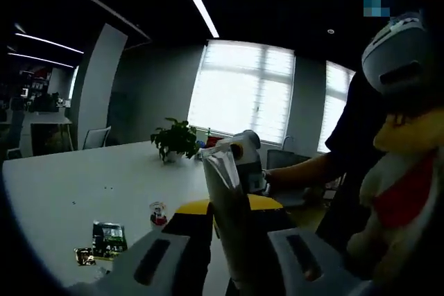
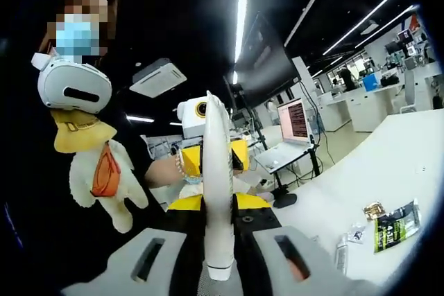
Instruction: Arrange the skincare products in the storage area until every visible bottle or jar stands upright without overlapping.
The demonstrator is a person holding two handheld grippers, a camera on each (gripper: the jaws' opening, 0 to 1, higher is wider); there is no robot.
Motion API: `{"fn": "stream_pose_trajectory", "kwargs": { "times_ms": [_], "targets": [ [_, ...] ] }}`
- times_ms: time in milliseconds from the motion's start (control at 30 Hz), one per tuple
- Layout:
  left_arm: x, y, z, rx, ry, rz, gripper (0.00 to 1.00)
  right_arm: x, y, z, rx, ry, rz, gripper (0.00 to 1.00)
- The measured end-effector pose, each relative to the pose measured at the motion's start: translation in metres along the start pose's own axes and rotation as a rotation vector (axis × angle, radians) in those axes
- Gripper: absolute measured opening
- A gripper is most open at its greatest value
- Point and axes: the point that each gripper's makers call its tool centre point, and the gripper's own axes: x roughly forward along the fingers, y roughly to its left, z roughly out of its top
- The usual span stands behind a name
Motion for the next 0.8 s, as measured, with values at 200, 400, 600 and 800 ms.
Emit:
{"fn": "stream_pose_trajectory", "kwargs": {
  "times_ms": [200, 400, 600, 800],
  "targets": [
    [0.004, 0.005, 0.005, -0.064, -0.051, 0.044, 0.13, -0.002, -0.007, 0.001, -0.019, 0.005, -0.049, 0.16],
    [0.005, 0.012, 0.008, -0.045, -0.097, 0.101, 0.09, 0.006, -0.020, 0.000, -0.110, -0.018, -0.188, 0.22],
    [0.000, 0.009, 0.028, -0.109, -0.213, 0.059, 0.09, 0.010, -0.016, -0.011, -0.056, -0.033, -0.178, 0.23],
    [-0.002, 0.008, 0.032, -0.096, -0.229, 0.044, 0.11, 0.006, -0.014, -0.005, -0.082, -0.010, -0.175, 0.20]
  ]
}}
